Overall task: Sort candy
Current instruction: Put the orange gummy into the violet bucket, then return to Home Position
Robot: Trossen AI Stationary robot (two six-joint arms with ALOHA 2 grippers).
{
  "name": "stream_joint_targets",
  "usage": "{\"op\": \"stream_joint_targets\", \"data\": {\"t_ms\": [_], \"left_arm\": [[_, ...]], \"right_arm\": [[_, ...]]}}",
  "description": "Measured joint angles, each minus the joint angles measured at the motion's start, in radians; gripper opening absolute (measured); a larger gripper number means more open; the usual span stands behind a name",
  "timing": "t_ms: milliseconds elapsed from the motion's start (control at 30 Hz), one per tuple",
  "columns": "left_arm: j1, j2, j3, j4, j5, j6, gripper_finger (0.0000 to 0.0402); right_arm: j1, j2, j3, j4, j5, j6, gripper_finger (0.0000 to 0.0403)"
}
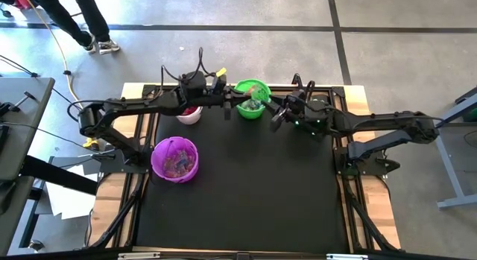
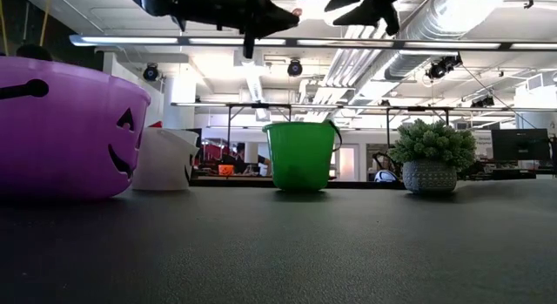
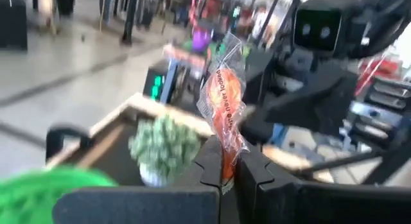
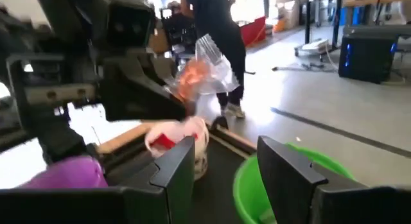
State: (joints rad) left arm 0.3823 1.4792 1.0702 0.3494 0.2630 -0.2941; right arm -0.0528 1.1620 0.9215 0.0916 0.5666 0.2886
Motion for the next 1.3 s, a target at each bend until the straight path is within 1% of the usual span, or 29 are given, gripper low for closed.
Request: {"op": "stream_joint_targets", "data": {"t_ms": [67,167,267,400,500,600,700,767,833,967,1033,1167,1300], "left_arm": [[0.009,-0.029,0.000,-0.112,0.017,-0.005,0.0001],[0.026,-0.098,0.000,-0.353,0.043,-0.039,0.0001],[0.045,-0.172,0.000,-0.600,0.044,-0.061,0.0001],[0.049,-0.288,0.000,-0.874,0.060,-0.114,0.0001],[0.013,-0.389,0.000,-1.061,0.104,-0.207,0.0001],[-0.059,-0.478,0.000,-1.208,0.145,-0.365,0.0000],[-0.174,-0.536,-0.003,-1.311,0.124,-0.537,0.0000],[-0.257,-0.552,-0.006,-1.385,0.080,-0.622,0.0000],[-0.324,-0.557,-0.006,-1.463,0.027,-0.670,0.0000],[-0.412,-0.549,-0.006,-1.554,-0.109,-0.673,0.0008],[-0.432,-0.540,-0.006,-1.558,-0.142,-0.644,0.0019],[-0.444,-0.522,-0.006,-1.559,-0.142,-0.597,0.0051],[-0.455,-0.509,-0.006,-1.559,-0.114,-0.552,0.0084]], "right_arm": [[0.000,-0.014,-0.001,-0.061,0.001,0.002,0.0164],[0.000,-0.024,-0.001,-0.117,0.000,0.056,0.0164],[-0.007,-0.025,0.000,-0.148,-0.002,0.104,0.0164],[-0.021,-0.025,0.000,-0.187,-0.052,0.167,0.0164],[-0.026,-0.024,0.000,-0.224,-0.097,0.229,0.0164],[-0.026,-0.024,0.000,-0.265,-0.115,0.282,0.0163],[-0.026,-0.024,0.000,-0.320,-0.148,0.318,0.0163],[-0.026,-0.024,0.000,-0.362,-0.171,0.339,0.0163],[-0.026,-0.024,0.000,-0.397,-0.194,0.363,0.0163],[-0.025,-0.024,0.000,-0.443,-0.233,0.392,0.0163],[-0.025,-0.024,-0.001,-0.451,-0.248,0.392,0.0163],[-0.025,-0.024,0.000,-0.450,-0.278,0.392,0.0162],[-0.025,-0.024,0.000,-0.460,-0.336,0.412,0.0162]]}}
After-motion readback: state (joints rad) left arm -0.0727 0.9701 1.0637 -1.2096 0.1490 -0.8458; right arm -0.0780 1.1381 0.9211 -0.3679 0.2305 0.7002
